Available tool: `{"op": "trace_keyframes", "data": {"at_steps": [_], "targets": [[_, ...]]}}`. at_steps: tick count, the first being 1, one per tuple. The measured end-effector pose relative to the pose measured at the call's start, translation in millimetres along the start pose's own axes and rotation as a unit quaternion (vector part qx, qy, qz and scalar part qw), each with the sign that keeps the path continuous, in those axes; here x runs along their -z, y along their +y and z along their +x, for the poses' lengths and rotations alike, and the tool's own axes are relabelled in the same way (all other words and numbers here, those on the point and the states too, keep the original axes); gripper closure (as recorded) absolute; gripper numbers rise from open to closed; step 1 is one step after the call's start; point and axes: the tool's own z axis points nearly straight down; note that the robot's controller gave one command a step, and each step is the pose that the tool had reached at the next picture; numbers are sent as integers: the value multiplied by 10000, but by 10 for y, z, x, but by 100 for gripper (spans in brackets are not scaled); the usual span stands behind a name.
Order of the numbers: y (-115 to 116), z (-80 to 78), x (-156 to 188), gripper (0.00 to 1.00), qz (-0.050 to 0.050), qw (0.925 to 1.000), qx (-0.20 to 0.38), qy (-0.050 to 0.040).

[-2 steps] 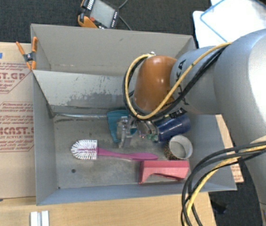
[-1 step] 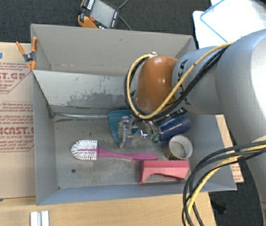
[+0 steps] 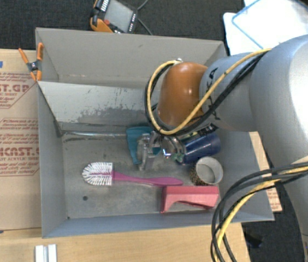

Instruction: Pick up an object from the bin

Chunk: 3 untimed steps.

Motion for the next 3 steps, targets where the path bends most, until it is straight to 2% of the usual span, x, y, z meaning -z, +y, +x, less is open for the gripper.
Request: {"op": "trace_keyframes", "data": {"at_steps": [1, 2, 3], "targets": [[-43, 20, 3, 100, -8, 10000, 7, -22], [-85, 102, 4, 100, -4, 9823, -1872, 8], [-503, 108, 11, 100, -14, 9998, -176, -41]]}}
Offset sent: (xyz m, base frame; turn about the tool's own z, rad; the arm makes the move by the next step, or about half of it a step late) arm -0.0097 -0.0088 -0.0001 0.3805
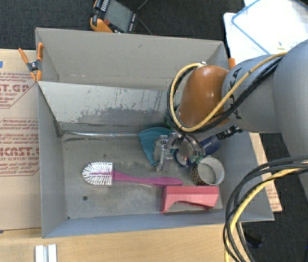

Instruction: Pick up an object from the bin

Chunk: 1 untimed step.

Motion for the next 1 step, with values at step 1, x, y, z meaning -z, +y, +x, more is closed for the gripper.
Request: {"op": "trace_keyframes", "data": {"at_steps": [1], "targets": [[383, -14, 0, 100, -5, 9901, -1404, 34]]}}
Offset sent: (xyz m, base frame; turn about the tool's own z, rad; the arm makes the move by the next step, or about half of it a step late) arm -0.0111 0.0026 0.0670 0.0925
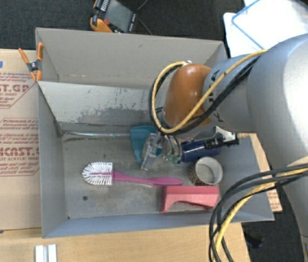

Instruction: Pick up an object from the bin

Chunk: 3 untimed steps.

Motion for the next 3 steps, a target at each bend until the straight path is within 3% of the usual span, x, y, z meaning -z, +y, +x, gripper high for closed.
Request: {"op": "trace_keyframes", "data": {"at_steps": [1, 2, 3], "targets": [[-360, 10, 709, 100, 7, 9955, 945, -65], [-156, -13, -23, 100, -1, 9908, 1350, 42], [576, 232, 144, 100, -9, 9930, 1177, -91]]}}
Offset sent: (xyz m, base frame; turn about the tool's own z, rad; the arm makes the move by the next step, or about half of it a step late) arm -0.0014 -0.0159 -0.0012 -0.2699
